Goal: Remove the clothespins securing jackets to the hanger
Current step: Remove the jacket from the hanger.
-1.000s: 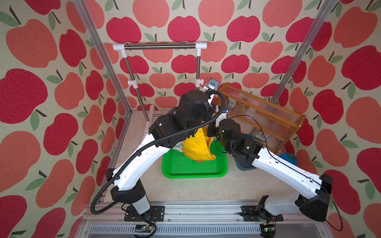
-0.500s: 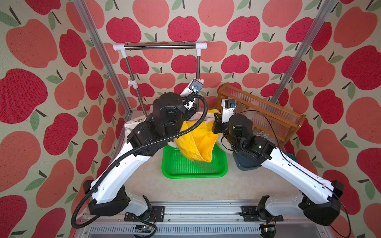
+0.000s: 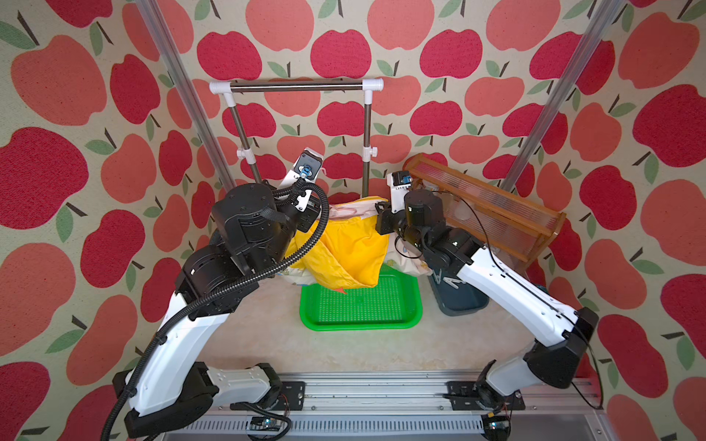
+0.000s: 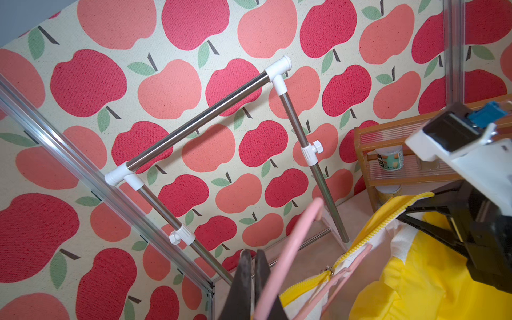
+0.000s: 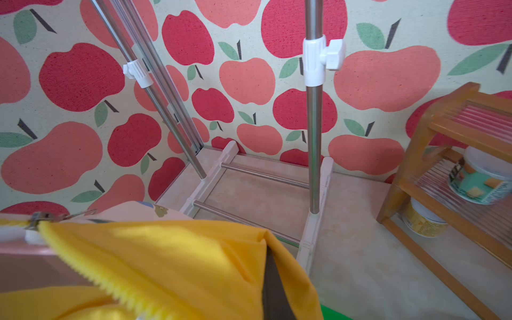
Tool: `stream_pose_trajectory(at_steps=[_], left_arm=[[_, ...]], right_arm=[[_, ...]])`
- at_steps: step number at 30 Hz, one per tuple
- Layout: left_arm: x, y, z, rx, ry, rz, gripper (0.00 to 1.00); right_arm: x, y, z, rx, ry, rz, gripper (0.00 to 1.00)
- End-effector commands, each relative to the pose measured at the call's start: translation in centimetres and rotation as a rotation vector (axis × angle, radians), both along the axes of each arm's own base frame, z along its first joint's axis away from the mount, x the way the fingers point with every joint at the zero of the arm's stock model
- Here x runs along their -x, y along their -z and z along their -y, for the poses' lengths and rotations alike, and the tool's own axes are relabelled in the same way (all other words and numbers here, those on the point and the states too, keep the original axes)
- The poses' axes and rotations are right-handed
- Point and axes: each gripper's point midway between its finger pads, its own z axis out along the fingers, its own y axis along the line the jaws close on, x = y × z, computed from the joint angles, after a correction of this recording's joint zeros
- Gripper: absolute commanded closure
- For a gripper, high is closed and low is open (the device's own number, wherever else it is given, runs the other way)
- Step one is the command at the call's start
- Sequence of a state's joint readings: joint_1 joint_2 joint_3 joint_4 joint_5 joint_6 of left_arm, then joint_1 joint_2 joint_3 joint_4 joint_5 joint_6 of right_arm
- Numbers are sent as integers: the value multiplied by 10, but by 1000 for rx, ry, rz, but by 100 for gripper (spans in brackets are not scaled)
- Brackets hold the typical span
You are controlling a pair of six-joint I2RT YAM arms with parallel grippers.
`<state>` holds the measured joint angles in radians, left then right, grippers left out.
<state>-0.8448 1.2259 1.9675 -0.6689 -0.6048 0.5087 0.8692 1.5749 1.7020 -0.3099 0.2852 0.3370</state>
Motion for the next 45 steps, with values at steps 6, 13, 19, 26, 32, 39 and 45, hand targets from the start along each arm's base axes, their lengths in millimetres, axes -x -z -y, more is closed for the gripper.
stream_pose_trajectory(at_steps=[6, 13, 19, 26, 32, 39, 45], left_arm=[[19, -36, -37, 3, -62, 105, 100], [26, -51, -41, -8, -43, 143, 100], [22, -55, -36, -23, -36, 150, 100], [17, -54, -28, 5, -7, 153, 100], [21, -58, -29, 16, 2, 164, 100], [22, -53, -27, 11, 22, 137, 100], [15, -33, -11, -36, 72, 67, 100]], right_arm=[[32, -56, -52, -136, -189, 16, 100], [58, -41, -56, -217, -230, -92, 100], [94, -48, -61, -251, -299, -91, 100], [122, -110, -67, -142, -359, 172, 100], [138, -136, -62, -167, -388, 228, 100], [132, -97, -46, -150, -305, 157, 100], [104, -27, -1, -266, -154, 24, 99]])
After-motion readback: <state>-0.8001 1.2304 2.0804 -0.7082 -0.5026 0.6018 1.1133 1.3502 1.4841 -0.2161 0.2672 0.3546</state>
